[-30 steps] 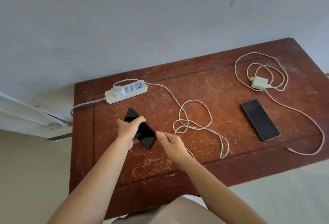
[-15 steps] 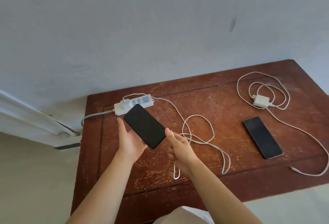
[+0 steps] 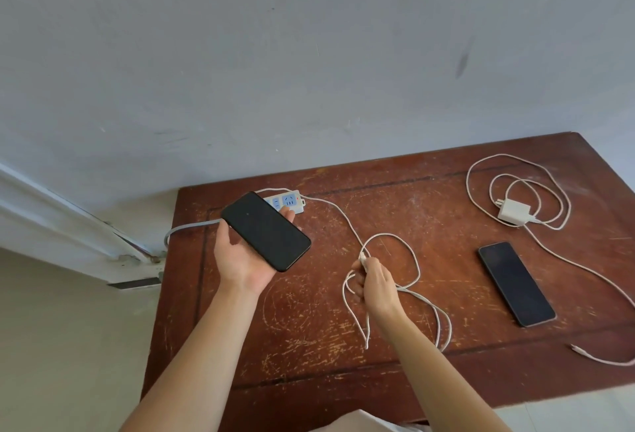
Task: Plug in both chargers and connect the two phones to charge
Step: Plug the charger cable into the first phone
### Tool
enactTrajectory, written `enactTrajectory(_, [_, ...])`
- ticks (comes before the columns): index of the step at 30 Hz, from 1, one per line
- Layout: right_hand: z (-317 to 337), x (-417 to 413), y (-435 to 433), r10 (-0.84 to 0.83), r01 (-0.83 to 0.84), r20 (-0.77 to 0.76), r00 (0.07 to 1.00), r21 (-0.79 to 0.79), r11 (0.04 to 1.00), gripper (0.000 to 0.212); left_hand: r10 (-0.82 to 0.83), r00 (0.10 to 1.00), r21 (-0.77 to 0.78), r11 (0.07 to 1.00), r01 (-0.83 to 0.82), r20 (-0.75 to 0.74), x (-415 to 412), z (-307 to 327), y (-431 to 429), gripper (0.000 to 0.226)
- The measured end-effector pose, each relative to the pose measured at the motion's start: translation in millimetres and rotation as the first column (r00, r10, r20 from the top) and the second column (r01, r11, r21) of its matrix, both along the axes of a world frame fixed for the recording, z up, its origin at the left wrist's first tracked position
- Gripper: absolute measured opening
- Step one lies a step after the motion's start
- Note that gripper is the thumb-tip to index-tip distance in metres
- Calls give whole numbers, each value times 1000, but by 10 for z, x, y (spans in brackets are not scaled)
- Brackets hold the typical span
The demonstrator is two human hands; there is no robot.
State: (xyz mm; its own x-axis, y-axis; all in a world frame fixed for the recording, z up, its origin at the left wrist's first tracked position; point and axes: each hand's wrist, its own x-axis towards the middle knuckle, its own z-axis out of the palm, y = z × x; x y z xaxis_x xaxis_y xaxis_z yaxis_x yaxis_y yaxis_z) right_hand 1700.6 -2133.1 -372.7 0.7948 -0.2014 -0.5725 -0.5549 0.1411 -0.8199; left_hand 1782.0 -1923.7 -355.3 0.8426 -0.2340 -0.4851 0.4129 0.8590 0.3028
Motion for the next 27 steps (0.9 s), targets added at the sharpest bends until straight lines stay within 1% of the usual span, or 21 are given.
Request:
enactTrajectory(2, [76,-11,7,45,-40,95,994,-53,998,36,28,1000,14,1000,-28,-13,29,104,-11,65])
enactTrajectory(4, [192,-24,33,65,-64,191,979,-14,998,28,95,994,29,995,-93,-56,51,215,-65,60])
enactTrajectory(6, [326,-28,75,94,-104,247,965,27,994,24,179,978,51,983,-174,-107,58,293,-135,57])
enactTrajectory(8, [435,-27,134,111,-125,274,955,34,992,30,235,961,61,972,-228,-146,51,349,-200,59])
enactTrajectory(10, [531,-28,195,111,-125,291,950,30,992,35,246,956,45,969,-242,-158,36,400,-244,61])
enactTrajectory(11, [565,-29,220,114,-127,300,947,24,992,34,243,957,36,970,-241,-158,24,427,-260,62])
enactTrajectory(14, [631,-29,252,123,-147,317,940,52,988,20,234,961,26,972,-232,-145,-6,499,-295,63])
enactTrajectory(18, [702,-25,244,125,-155,327,937,67,986,16,222,966,-10,974,-225,-130,-49,562,-334,58])
enactTrajectory(22, [751,-14,238,98,-134,292,951,107,985,16,203,972,-18,978,-206,-115,-79,536,-352,60])
enactTrajectory(24, [763,-9,218,123,-152,279,952,86,985,16,192,978,-19,981,-194,-84,-91,520,-353,61])
enactTrajectory(27, [788,-6,178,176,-198,259,950,63,978,16,200,978,23,980,-199,-55,-98,466,-342,59])
